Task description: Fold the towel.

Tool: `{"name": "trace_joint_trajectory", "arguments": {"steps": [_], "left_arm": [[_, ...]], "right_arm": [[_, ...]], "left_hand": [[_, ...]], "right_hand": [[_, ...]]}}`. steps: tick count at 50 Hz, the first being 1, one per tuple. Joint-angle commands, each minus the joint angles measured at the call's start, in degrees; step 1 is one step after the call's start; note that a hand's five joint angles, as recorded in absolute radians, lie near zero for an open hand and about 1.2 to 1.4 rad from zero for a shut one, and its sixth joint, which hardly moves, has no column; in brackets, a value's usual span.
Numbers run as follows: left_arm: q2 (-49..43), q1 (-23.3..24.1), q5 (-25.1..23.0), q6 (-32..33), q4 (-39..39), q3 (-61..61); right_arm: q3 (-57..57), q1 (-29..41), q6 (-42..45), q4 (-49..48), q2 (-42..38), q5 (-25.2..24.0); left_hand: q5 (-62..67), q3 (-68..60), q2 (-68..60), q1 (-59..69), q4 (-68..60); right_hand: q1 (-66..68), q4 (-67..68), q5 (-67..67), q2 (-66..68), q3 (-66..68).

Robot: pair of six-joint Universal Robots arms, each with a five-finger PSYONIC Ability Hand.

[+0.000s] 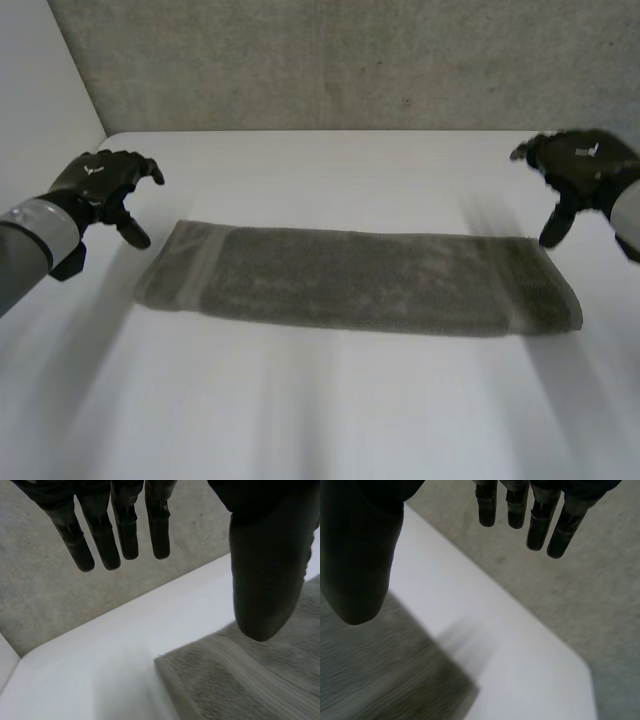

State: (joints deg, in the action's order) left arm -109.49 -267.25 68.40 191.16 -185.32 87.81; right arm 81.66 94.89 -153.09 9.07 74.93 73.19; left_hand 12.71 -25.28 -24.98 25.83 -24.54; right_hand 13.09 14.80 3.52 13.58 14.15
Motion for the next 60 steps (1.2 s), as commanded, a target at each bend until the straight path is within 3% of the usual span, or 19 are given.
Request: {"name": "trace_joint_trajectory", "arguments": {"steps": [1, 6, 27, 29, 30, 32, 38, 45, 54, 59, 60], "left_arm": [[4.2, -0.5, -5.0, 0.3, -1.4, 9.2], [5.8, -2.0, -7.3, 0.4, -3.6, 14.3], [5.8, -2.0, -7.5, 0.3, -4.3, 15.7], [5.8, -2.0, -7.5, 0.3, -4.3, 15.7], [5.8, -2.0, -7.5, 0.3, -4.3, 15.7], [5.8, -2.0, -7.5, 0.3, -4.3, 15.7], [5.8, -2.0, -7.5, 0.3, -4.3, 15.8], [6.0, -3.1, -7.6, 0.3, -4.2, 15.9], [6.4, -3.9, -7.8, 0.2, -4.2, 15.8], [7.2, -3.8, -7.7, 0.2, -4.2, 15.9], [7.2, -3.8, -7.7, 0.2, -4.2, 15.9]], "right_arm": [[12.8, -0.8, 3.5, -2.0, 1.4, -2.3], [19.9, -5.6, 7.6, -7.2, -0.5, -7.8], [19.3, -10.3, 9.1, -16.9, -11.1, -7.5], [18.9, -11.0, 11.0, -16.7, -12.3, -7.4], [18.9, -11.0, 11.1, -16.7, -12.4, -7.4], [18.4, -12.7, 13.5, -16.5, -12.4, -7.4], [16.6, -17.9, 16.5, -16.3, -10.9, -7.4], [6.5, -25.5, 17.8, -12.4, -7.9, -7.8], [-7.8, -23.3, 16.1, -2.8, -6.5, -7.6], [-11.3, -6.8, 9.9, -2.4, -3.1, -7.4], [-11.3, -6.7, 9.9, -2.4, -3.1, -7.4]], "left_hand": [[0.3, 2.3, 2.0, -2.8, 1.5], [0.5, 2.1, 1.8, -2.7, 1.4], [0.5, 2.1, 1.8, -2.7, 1.4], [0.5, 2.1, 1.8, -2.7, 1.4], [0.5, 2.1, 1.8, -2.7, 1.4], [0.5, 2.1, 1.8, -2.7, 1.4], [0.3, 2.3, 2.0, -2.8, 1.5], [0.3, 2.3, 2.0, -2.8, 1.5], [0.3, 2.3, 2.0, -2.8, 1.5], [0.3, 2.3, 2.0, -2.8, 1.5], [0.3, 2.3, 2.0, -2.8, 1.5]], "right_hand": [[-3.1, -4.8, -3.5, -3.6, -4.2], [0.8, -0.9, 0.4, 0.3, -0.2], [34.2, 32.5, 33.7, 33.7, 33.1], [47.2, 45.5, 46.8, 46.7, 46.1], [47.3, 45.6, 46.9, 46.8, 46.2], [66.8, 65.1, 66.4, 66.4, 65.8], [66.9, 65.2, 66.5, 66.4, 65.8], [66.9, 65.2, 66.5, 66.4, 65.8], [66.9, 65.2, 66.5, 66.4, 65.8], [66.9, 65.2, 66.5, 66.4, 65.8], [66.9, 65.2, 66.5, 66.4, 65.8]]}}
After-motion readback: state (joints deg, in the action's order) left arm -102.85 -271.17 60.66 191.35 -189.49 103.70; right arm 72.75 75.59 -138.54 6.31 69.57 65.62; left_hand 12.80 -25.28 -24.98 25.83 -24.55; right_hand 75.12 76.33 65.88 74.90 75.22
